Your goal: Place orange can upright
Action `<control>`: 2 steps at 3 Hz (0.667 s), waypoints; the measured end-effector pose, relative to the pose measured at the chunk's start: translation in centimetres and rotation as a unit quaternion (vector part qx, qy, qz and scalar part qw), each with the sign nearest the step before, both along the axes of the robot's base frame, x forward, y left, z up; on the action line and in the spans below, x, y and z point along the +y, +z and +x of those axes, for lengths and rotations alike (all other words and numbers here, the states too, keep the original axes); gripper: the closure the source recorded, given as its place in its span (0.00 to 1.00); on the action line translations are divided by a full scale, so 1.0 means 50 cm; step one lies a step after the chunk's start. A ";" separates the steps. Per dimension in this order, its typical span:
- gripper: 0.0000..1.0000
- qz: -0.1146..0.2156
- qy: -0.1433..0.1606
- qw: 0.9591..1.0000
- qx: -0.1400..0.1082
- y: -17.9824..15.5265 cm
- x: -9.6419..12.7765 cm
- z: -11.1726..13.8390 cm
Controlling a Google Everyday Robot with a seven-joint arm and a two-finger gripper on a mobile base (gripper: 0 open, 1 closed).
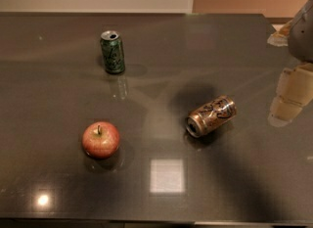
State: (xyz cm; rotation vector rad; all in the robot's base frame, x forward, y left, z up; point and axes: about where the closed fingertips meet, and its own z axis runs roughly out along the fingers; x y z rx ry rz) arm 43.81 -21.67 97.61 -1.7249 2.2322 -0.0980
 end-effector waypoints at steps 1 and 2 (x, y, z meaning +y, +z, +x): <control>0.00 0.000 0.000 1.000 0.000 0.000 0.000 0.000; 0.00 -0.001 0.033 0.999 0.004 -0.007 0.018 0.008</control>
Offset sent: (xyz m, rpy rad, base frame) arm 0.0092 0.0220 -0.0148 -0.0079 0.0449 0.1773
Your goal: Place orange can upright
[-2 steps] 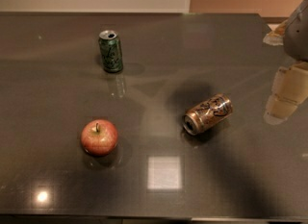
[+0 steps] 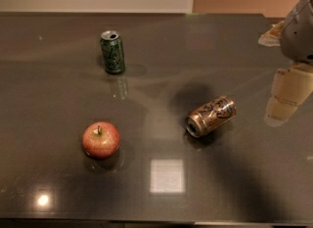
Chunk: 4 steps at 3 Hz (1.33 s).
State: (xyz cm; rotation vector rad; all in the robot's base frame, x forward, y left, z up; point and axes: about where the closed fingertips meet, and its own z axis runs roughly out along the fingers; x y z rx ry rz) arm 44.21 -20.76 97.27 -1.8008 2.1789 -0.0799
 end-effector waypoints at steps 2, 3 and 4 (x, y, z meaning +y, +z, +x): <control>0.00 0.001 0.142 0.989 0.032 -0.058 0.077 0.020; 0.00 0.001 0.211 0.976 0.046 -0.097 0.110 0.021; 0.00 0.001 0.271 0.961 0.057 -0.134 0.137 0.020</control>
Offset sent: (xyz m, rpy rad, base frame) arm 0.0098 0.0556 -0.0507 -0.0008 0.1347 0.4765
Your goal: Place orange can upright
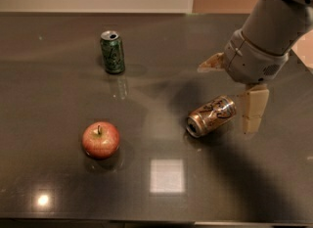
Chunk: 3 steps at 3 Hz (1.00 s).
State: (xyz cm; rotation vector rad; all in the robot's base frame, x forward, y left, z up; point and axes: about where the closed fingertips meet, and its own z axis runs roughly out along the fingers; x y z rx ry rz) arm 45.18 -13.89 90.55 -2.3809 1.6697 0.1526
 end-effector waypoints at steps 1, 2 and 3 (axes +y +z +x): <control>0.00 -0.011 0.051 0.999 0.007 -0.040 0.017 -0.007; 0.00 -0.024 0.084 0.996 0.013 -0.073 0.027 -0.011; 0.00 -0.037 0.104 0.994 0.013 -0.098 0.033 -0.014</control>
Offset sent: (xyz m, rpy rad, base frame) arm -0.0116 0.0159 -0.0582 -0.0901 0.0636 0.2547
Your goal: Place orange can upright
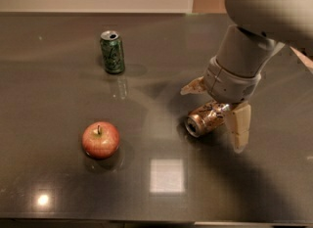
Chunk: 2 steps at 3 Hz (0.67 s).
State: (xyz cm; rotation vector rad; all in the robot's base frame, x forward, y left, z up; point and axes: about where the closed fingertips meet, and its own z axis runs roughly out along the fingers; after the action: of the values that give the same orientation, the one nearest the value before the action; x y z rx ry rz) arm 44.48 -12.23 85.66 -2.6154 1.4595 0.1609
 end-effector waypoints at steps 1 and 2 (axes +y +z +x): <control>0.15 -0.013 0.009 1.000 -0.004 -0.015 0.005 -0.003; 0.37 -0.027 0.007 1.000 -0.008 -0.021 0.008 -0.004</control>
Offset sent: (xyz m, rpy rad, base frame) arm -0.0046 0.0037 -0.0139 -0.0928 -0.0130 0.0103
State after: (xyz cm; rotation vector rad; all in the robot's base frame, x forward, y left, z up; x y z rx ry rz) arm 44.26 -11.86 84.63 -2.6637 1.4595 0.1046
